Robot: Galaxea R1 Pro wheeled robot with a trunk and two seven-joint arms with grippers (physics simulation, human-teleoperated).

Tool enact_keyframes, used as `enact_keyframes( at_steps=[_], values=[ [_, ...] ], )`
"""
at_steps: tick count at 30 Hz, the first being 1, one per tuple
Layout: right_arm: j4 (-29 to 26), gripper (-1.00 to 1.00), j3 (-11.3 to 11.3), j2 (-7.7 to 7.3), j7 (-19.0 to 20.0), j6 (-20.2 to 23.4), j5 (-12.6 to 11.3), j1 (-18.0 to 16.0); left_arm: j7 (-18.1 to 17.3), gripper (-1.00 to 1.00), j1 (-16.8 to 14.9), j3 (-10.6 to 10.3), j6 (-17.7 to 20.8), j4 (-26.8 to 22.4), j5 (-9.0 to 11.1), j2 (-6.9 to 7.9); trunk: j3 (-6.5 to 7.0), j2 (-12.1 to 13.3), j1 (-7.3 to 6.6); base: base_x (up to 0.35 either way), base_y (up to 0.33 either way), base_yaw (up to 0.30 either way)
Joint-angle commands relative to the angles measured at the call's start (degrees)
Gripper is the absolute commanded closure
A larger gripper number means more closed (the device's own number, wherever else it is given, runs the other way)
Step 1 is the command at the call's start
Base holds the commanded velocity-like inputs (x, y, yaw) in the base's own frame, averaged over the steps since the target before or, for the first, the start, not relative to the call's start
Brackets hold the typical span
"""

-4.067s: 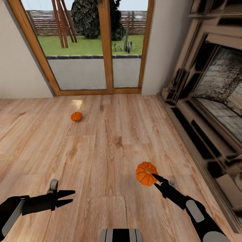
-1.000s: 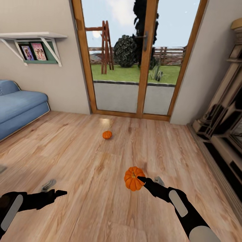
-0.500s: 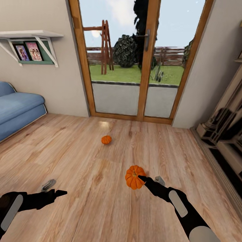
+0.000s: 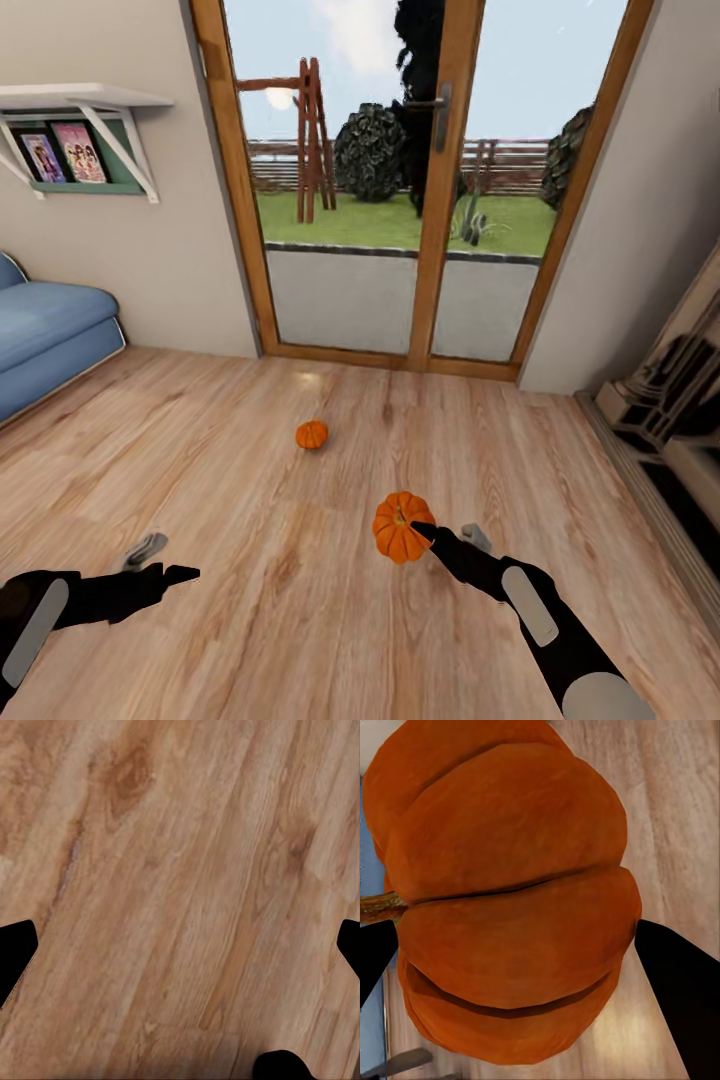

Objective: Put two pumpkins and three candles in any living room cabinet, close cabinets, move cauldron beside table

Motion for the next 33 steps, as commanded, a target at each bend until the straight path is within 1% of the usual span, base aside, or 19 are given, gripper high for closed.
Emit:
enact_keyframes(
  at_steps=[1,9,21,26,33],
  values=[
    [0.0,1.0,0.0,0.01,0.1,0.1,-0.5,0.0,0.0,-1.0,0.0,0.0,0.0,0.0,0.0,0.0,0.0,0.0,0.0,0.325,0.078,-0.186],
    [0.0,1.0,0.0,0.01,0.1,0.1,-0.5,0.0,-0.1,-1.0,0.0,0.0,0.0,0.0,0.0,0.0,0.0,0.0,0.0,0.324,0.107,-0.246],
    [0.1,1.0,0.0,0.03,0.1,0.0,-0.5,0.0,-0.1,-1.0,0.0,0.0,0.0,0.0,0.0,0.0,0.0,0.0,0.0,0.3,0.186,-0.028],
    [0.1,1.0,0.0,0.01,0.1,0.0,-0.5,0.0,-0.2,-1.0,0.0,0.0,0.0,0.0,0.0,0.0,0.0,0.0,0.0,0.285,0.21,-0.215],
    [0.1,1.0,0.0,0.09,0.1,-0.1,-0.5,0.0,-0.1,-1.0,0.0,0.0,-0.1,0.0,0.0,0.0,0.0,0.0,0.0,0.277,0.049,-0.049]
  ],
)
